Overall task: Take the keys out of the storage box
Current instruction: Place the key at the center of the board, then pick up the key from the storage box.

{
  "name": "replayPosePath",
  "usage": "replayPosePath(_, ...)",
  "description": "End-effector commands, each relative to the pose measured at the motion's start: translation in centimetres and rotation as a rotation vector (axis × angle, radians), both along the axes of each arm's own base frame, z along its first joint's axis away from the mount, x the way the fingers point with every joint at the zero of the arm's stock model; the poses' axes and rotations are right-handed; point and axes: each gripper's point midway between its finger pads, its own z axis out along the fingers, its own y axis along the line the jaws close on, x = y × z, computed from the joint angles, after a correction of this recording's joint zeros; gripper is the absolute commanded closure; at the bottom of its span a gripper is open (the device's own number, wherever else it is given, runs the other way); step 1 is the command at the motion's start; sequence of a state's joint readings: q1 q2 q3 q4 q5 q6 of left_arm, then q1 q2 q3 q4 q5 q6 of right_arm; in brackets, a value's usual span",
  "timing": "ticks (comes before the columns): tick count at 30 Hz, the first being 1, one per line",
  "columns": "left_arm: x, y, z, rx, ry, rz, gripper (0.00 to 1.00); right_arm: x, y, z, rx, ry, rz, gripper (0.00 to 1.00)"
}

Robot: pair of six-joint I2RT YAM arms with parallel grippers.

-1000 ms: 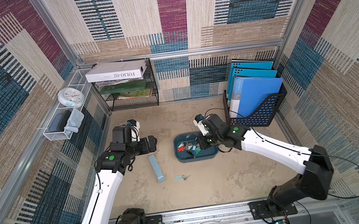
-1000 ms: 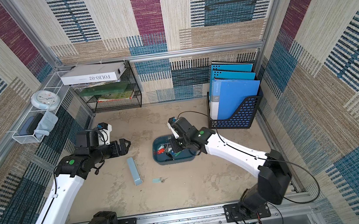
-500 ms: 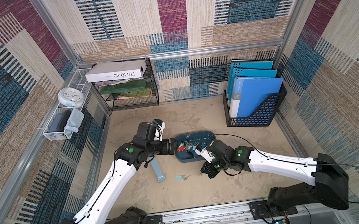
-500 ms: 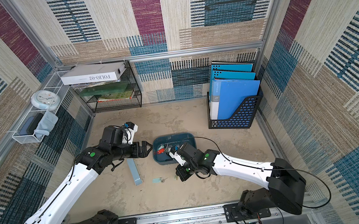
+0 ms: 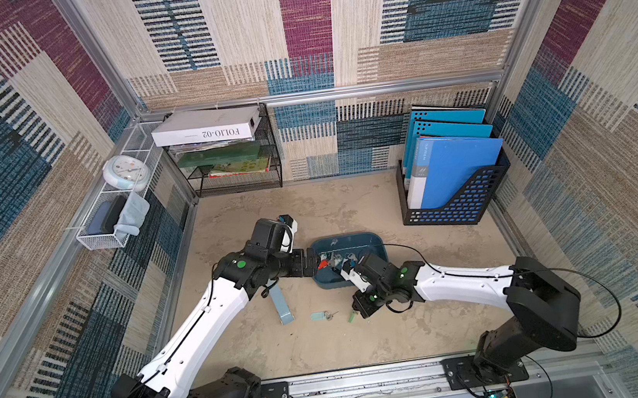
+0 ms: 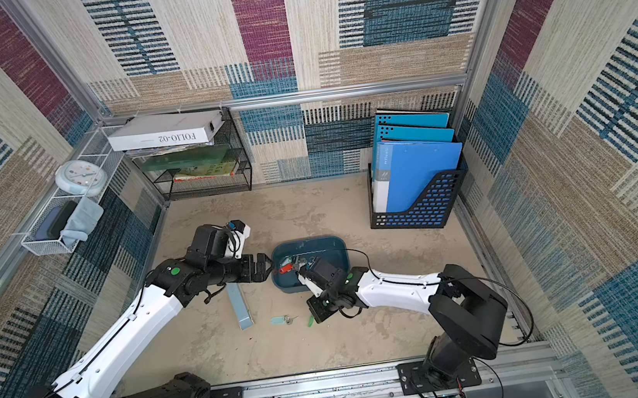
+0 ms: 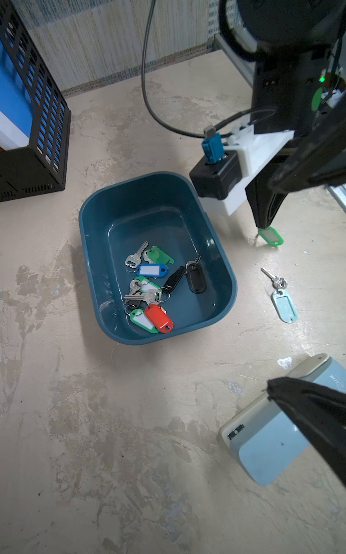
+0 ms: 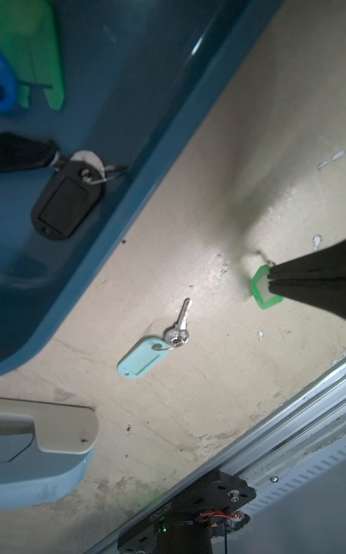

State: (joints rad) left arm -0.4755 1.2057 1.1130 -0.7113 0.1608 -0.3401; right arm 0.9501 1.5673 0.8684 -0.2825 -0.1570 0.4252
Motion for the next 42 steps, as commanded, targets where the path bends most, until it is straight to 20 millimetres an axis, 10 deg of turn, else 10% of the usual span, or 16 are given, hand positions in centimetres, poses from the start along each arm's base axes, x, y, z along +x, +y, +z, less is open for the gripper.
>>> replayPosePath(1,0.5,-0.4,0.3,-0.011,-0.017,0.000,0.01,0.1,-0.4,-1.2,-0.039,0.004,-0.002,1.00)
replayPosePath(13,0.6,-0.7,0.1,0.006,-0.020,-0.010,0.01,1.6,-0.8,-1.2,-0.103,-0.051,-0.038,0.94)
replayPosePath(20,0.7,-0.8,0.2,0.018,-0.028,-0.008,0.01,2.1,-0.5,-0.4,-0.115,-0.065,-0.031,0.63)
replayPosePath(26,1.2,-1.7,0.3,0.079,-0.024,0.004,0.05,3.5,-1.3,7.6,-0.039,-0.218,-0.081,0.51)
replayPosePath(32,2.5,-4.3,-1.7,0.184,0.038,0.059,0.12,5.6,-6.8,16.9,0.130,-0.522,-0.343,0.23)
replayPosePath(35,3.4,-6.2,-3.8,0.212,0.106,0.067,0.17,6.2,-9.2,18.7,0.191,-0.588,-0.444,0.03)
replayPosePath(42,6.4,-9.5,-9.4,0.263,0.204,0.066,0.30,5.7,-10.8,20.0,0.312,-0.656,-0.505,0.01)
